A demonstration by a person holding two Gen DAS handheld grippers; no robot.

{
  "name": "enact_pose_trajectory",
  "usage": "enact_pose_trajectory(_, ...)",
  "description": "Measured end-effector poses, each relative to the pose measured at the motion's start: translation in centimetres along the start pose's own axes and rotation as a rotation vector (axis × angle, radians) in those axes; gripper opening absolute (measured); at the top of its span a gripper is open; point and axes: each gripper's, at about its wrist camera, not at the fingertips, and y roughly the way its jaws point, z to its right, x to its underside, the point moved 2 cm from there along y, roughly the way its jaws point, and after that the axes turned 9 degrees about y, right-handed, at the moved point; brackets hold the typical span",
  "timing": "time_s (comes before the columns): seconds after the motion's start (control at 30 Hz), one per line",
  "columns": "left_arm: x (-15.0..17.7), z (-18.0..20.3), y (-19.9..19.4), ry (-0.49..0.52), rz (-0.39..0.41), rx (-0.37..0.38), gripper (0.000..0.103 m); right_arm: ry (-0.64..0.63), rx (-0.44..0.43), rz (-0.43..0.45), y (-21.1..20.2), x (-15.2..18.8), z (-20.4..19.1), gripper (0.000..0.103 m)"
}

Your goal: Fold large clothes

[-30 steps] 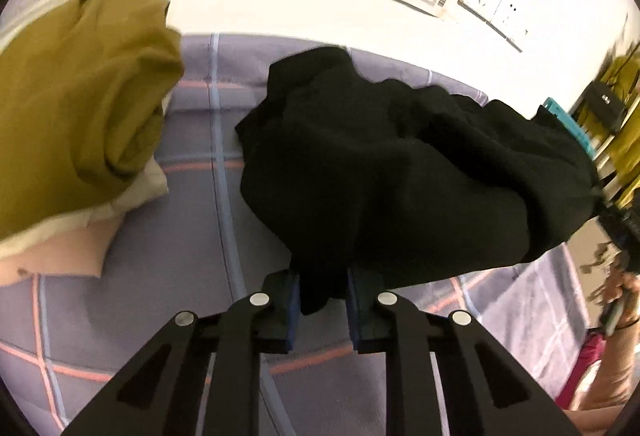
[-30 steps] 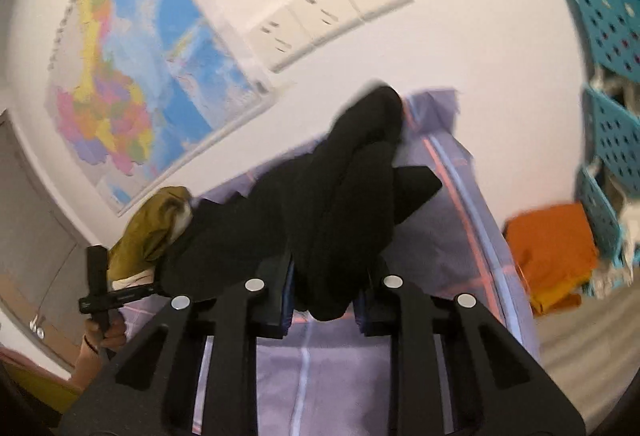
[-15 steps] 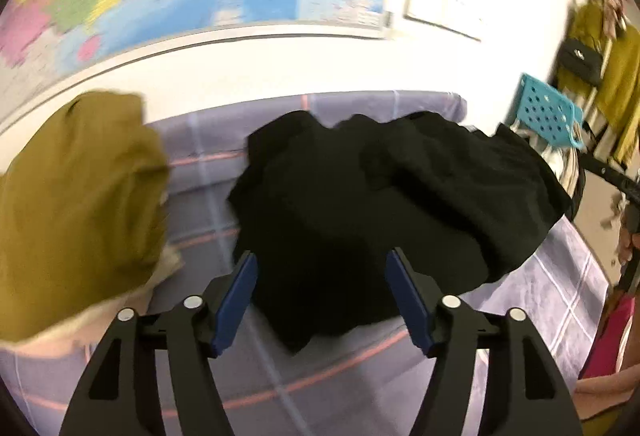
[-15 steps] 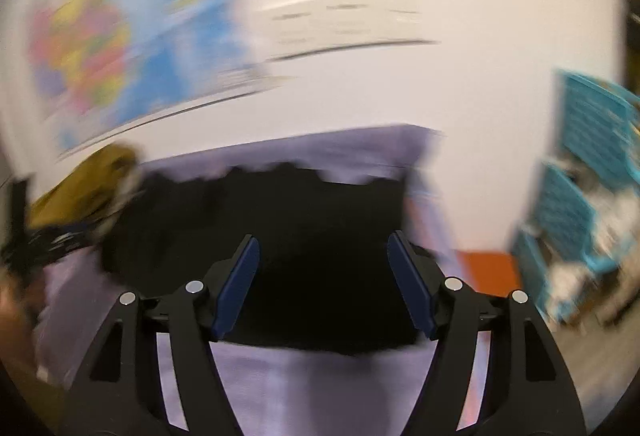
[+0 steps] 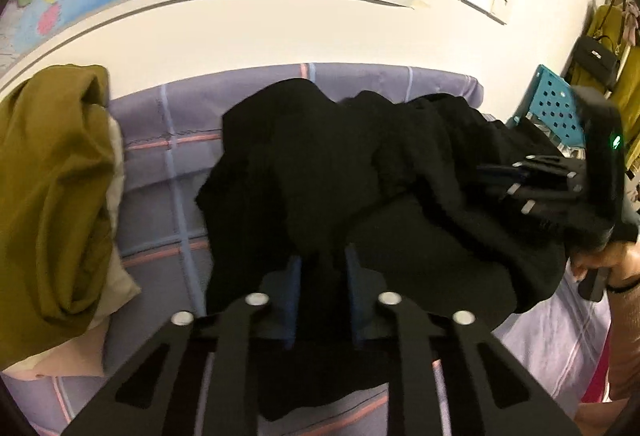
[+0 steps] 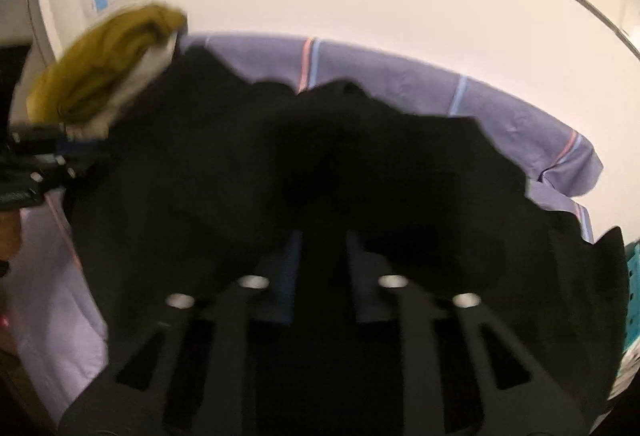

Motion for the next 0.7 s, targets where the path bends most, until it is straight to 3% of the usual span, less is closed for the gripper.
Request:
enact_pose_trajectory(0.03, 0.0, 0.0, -0.3, -0.005, 0.002, -0.008, 0.006, 0.028, 0.024, 0.031, -0.9, -0.2, 0.8, 0.008)
enact_pose_trajectory(0.1, 0.4, -0.8, -0.6, -0.033, 0.0, 0.002, 0.006, 0.094, -0.028, 0.028, -1.0, -0.6, 2.0, 0.008)
enact_pose_trajectory(0.17, 0.6, -0.9, -0.6, -0.034, 0.002, 0.005, 0.008, 0.049, 0.014, 0.002, 0.2, -0.2, 1.2, 0.008)
enact_pose_trajectory(0.3, 0.3, -1.0, -1.0, -0.051, 0.01, 0.006, 0.023, 0.046, 0.006, -0.03, 1.2, 0.4, 0.5, 0.016)
enact_pose_trajectory(0.4, 0.0, -0.9, -1.9, -0.027, 0.041, -0.024, 0.038, 0.118, -0.024, 0.032, -1.1, 0.4, 1.5, 0.034)
enact_pose_trajectory(0.5, -0.5, 0.1, -3.1, 0.027, 0.103, -0.029, 0.05, 0.132, -0.092, 0.097, -4.0, 0.9, 0.7, 0.042)
enact_pose_trajectory(0.6, -1.7, 1.3, -3.3, 0.077, 0.143, -0.022, 0.054, 0.073, -0.145, 0.07, -3.9, 1.1, -1.2, 0.044)
enact_pose_trajectory(0.7, -2.8, 2.0, -1.8, 0.096, 0.124, -0.011, 0.054, 0.03, -0.162, 0.0, -1.1, 1.0, -3.0, 0.044)
